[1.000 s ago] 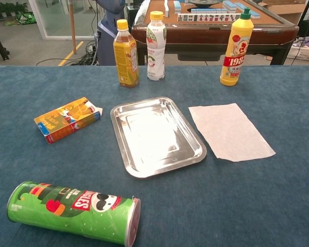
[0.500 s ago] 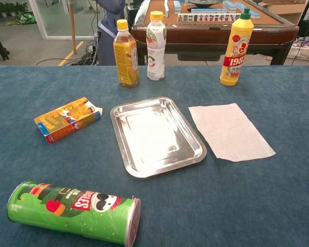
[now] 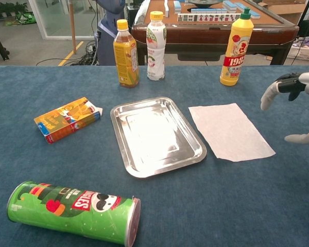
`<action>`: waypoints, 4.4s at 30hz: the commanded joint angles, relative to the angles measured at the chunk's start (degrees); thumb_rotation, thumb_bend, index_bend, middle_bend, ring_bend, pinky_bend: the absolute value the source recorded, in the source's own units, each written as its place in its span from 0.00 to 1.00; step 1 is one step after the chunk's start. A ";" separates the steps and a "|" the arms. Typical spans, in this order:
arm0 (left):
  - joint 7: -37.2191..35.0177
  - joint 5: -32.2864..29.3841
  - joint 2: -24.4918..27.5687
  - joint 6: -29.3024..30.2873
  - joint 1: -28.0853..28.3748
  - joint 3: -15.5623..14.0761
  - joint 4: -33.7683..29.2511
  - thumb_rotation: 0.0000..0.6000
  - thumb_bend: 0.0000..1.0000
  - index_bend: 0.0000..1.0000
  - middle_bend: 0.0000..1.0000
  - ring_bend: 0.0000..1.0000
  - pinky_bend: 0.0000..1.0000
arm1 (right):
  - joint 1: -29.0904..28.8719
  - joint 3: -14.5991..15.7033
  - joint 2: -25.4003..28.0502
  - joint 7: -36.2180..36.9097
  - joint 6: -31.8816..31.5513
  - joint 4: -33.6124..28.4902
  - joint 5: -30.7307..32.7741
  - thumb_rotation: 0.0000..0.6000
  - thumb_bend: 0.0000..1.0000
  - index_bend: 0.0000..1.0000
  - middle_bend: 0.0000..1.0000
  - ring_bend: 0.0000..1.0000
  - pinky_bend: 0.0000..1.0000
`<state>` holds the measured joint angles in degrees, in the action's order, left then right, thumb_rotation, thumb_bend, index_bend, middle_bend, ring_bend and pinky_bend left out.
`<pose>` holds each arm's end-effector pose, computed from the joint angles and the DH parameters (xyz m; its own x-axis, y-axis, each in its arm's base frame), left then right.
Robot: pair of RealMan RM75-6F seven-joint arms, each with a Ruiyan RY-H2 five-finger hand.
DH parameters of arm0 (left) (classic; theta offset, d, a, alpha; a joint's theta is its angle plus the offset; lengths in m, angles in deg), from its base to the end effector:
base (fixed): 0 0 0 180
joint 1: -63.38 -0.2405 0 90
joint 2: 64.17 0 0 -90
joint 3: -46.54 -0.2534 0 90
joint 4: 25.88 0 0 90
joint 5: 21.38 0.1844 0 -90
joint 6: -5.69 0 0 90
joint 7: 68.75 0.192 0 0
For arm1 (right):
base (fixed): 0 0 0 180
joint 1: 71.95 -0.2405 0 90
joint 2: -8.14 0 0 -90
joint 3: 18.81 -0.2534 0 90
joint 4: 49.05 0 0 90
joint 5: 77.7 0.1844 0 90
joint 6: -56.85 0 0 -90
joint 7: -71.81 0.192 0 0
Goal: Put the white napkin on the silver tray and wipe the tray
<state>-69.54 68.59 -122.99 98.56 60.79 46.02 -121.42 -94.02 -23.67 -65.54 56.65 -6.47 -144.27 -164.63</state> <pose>-0.3017 0.1767 0.2127 0.4214 -0.0220 0.9066 0.9064 0.0418 -0.4203 -0.2052 -0.2921 0.0628 0.5185 -0.1896 0.8338 -0.8193 -0.3895 0.4209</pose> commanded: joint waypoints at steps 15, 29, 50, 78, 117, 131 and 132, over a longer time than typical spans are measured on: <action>-1.00 0.15 0.27 0.86 -0.54 0.19 0.36 1.00 0.27 0.20 0.12 0.12 0.00 | -4.37 -1.44 -12.99 -10.44 3.60 4.66 9.86 1.00 0.18 0.42 0.28 0.13 0.31; -1.47 -0.20 0.74 1.22 -1.11 0.19 0.53 1.00 0.27 0.20 0.12 0.12 0.00 | -6.83 -1.88 -20.50 -15.43 3.88 9.97 14.64 1.00 0.18 0.42 0.29 0.13 0.31; -2.54 -0.39 0.69 1.49 -1.55 0.31 1.47 1.00 0.27 0.20 0.12 0.12 0.00 | -9.82 -1.93 -25.42 -16.91 4.66 14.61 17.16 1.00 0.18 0.42 0.29 0.13 0.31; -2.10 -0.85 0.23 0.43 -1.17 0.58 1.81 1.00 0.27 0.20 0.12 0.12 0.00 | -11.29 -3.25 -25.18 -18.21 3.39 16.04 20.48 1.00 0.20 0.50 0.30 0.13 0.32; -2.22 -1.40 -0.38 -0.81 -0.42 0.83 2.66 1.00 0.27 0.20 0.12 0.12 0.00 | -12.23 -6.84 -19.24 -18.06 0.38 10.41 24.76 1.00 0.52 0.55 0.32 0.14 0.33; -2.00 -1.14 0.18 0.51 -1.17 0.70 1.93 1.00 0.27 0.20 0.12 0.12 0.00 | -21.89 -15.69 -18.07 -19.88 0.90 5.66 22.85 1.00 0.52 0.55 0.32 0.14 0.33; -1.99 -1.12 0.18 0.55 -1.23 0.66 1.90 1.00 0.27 0.20 0.12 0.12 0.00 | -22.88 -15.67 -18.84 -20.81 1.31 5.79 23.22 1.00 0.52 0.55 0.32 0.14 0.33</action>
<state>-71.54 67.46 -122.82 99.10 59.56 46.69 -119.51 -115.48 -38.97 -83.36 37.25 -5.82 -138.25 -141.74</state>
